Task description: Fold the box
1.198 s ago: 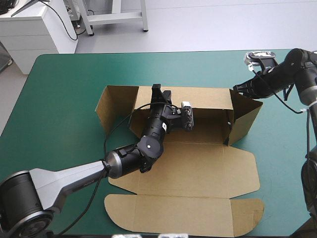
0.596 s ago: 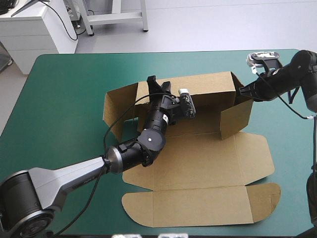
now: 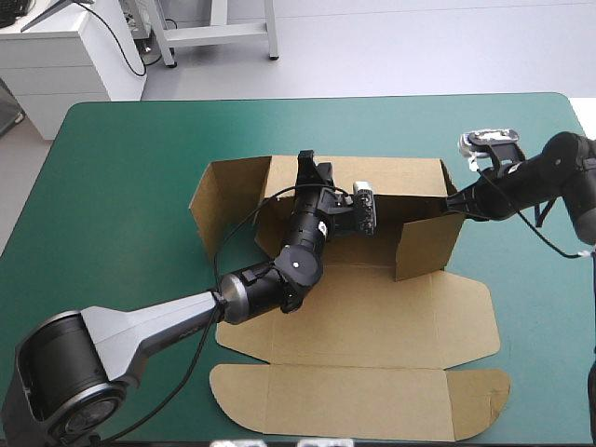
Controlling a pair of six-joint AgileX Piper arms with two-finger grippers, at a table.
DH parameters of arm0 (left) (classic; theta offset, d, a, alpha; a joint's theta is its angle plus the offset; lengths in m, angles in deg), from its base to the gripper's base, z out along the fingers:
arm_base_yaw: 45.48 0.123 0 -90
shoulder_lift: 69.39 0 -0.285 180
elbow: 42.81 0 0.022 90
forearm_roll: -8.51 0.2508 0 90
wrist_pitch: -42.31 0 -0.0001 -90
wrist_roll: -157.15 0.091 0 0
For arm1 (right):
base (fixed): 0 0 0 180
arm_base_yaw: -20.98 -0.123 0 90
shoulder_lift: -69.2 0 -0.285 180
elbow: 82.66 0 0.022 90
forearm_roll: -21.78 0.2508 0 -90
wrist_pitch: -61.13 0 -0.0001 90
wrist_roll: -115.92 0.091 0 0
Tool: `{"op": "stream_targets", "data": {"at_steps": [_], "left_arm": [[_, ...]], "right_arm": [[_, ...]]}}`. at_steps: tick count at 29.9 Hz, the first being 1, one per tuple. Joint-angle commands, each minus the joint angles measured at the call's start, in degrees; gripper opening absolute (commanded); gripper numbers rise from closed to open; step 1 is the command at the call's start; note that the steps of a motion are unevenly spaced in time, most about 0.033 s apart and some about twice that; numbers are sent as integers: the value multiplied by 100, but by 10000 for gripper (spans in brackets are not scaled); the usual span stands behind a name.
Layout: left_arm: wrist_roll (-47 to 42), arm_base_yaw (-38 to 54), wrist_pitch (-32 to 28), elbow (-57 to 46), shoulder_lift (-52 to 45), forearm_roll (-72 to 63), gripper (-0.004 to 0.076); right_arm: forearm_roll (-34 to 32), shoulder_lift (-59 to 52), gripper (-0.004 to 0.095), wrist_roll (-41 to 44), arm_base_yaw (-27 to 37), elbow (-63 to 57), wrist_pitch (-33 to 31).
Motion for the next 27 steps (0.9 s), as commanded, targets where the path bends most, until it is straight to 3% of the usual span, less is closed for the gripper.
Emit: {"op": "stream_targets", "data": {"at_steps": [1, 13, 16, 21, 24, 27], "left_arm": [[-93, -22, 80, 158, -204, 31, -8], [-89, -22, 98, 158, -56, -4, -8], [-89, -22, 98, 158, -12, -17, -8], [-89, -22, 98, 158, 93, -26, -8], [-89, -22, 88, 158, 92, -1, -8], [-89, -22, 141, 158, 92, 27, -8]], "right_arm": [[412, -440, -19, -302, 26, -421, 737], [1644, -1449, -19, -1779, 26, -2428, 2842], [1874, -1535, -19, -2204, 26, -2670, 3045], [1981, -1535, -6, -2673, 26, -2697, 2858], [1949, -1549, 90, -2762, 26, -2697, 2786], [1924, -1549, 286, -2897, 26, -2697, 2791]]}}
